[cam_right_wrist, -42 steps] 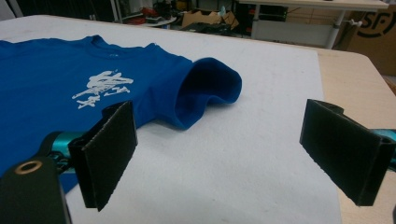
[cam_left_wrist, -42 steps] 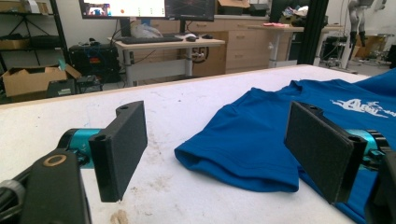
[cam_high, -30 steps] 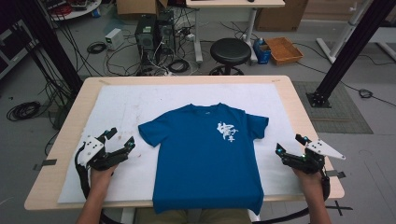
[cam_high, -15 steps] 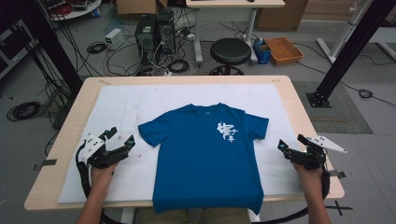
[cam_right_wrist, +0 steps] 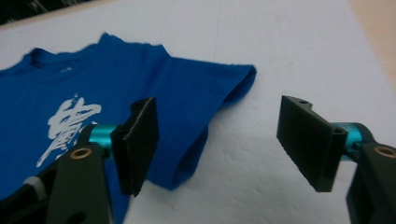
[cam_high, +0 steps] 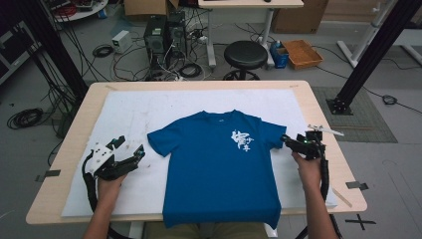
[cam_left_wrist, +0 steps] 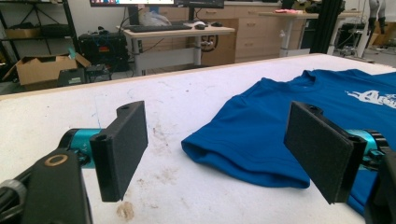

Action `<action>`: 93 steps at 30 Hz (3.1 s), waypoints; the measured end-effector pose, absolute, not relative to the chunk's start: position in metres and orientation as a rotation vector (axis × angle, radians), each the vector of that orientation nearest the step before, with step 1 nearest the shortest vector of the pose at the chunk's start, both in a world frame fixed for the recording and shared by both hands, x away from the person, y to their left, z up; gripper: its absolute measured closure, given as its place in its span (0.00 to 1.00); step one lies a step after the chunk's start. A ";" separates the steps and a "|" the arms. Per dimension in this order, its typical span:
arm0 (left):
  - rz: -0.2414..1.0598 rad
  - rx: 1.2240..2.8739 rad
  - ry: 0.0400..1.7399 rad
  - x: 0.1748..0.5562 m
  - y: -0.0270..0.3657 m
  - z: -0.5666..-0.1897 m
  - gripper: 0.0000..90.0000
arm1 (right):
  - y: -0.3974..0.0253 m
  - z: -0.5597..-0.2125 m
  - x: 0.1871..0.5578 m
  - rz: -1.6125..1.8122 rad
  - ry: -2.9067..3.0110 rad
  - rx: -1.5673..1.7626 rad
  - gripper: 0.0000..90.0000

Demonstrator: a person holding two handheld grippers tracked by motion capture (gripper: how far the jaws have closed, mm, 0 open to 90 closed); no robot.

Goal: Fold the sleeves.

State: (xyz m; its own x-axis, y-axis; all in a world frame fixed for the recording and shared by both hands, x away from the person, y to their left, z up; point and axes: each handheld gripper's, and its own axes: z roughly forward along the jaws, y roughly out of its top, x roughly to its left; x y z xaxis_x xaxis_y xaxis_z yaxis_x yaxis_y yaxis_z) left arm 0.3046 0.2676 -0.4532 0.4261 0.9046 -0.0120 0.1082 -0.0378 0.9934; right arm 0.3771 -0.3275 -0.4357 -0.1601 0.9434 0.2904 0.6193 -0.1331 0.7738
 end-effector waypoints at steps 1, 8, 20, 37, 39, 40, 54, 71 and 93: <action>0.832 1.478 0.948 0.305 0.267 -0.453 0.24 | -0.324 -0.438 0.383 1.181 1.793 1.759 0.39; 0.834 1.482 0.943 0.304 0.267 -0.453 0.24 | -0.301 -0.446 0.400 0.934 1.922 1.690 0.70; 0.839 1.480 0.942 0.304 0.267 -0.453 0.24 | -0.304 -0.449 0.400 0.995 1.944 1.636 0.99; 0.837 1.484 0.942 0.304 0.267 -0.453 0.24 | -0.219 -0.411 0.386 1.111 2.078 1.095 0.79; 0.837 1.484 0.942 0.304 0.267 -0.453 0.24 | -0.211 -0.408 0.385 1.204 2.090 1.084 0.74; 0.837 1.482 0.941 0.304 0.267 -0.453 0.24 | -0.212 -0.406 0.384 1.237 2.075 1.092 0.74; 0.839 1.484 0.942 0.304 0.266 -0.453 0.24 | -0.205 -0.435 0.394 1.029 2.229 1.158 0.72; 0.844 1.493 0.936 0.303 0.265 -0.453 0.24 | -0.199 -0.436 0.397 1.201 2.338 1.119 0.74; 0.843 1.491 0.947 0.304 0.266 -0.453 0.24 | -0.225 -0.433 0.415 0.918 1.966 1.310 0.67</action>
